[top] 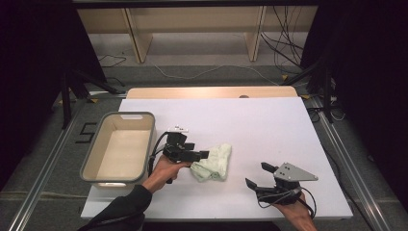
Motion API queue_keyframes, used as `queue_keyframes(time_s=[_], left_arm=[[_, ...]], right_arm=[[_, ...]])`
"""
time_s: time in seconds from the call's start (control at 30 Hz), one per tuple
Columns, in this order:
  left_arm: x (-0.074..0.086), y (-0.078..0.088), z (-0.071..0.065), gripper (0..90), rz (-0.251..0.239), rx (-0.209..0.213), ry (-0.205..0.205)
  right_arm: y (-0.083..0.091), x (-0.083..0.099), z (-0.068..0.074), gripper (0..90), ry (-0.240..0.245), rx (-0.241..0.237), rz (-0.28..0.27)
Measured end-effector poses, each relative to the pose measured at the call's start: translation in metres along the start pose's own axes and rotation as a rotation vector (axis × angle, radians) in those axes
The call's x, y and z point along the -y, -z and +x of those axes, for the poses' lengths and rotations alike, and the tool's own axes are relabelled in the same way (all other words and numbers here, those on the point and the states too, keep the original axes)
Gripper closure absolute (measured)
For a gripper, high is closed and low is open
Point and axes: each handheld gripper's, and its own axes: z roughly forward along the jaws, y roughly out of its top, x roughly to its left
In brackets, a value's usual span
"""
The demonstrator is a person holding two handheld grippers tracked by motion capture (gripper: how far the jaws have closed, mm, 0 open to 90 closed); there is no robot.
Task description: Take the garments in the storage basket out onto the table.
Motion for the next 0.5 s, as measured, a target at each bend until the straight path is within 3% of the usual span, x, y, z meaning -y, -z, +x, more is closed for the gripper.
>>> queue_keyframes(time_s=[0.5], left_arm=[[0.0, 0.023, -0.008, 18.1, -0.091, 0.059, -0.035]], right_arm=[[-0.001, 0.001, -0.001, 22.7, -0.013, -0.011, -0.001]])
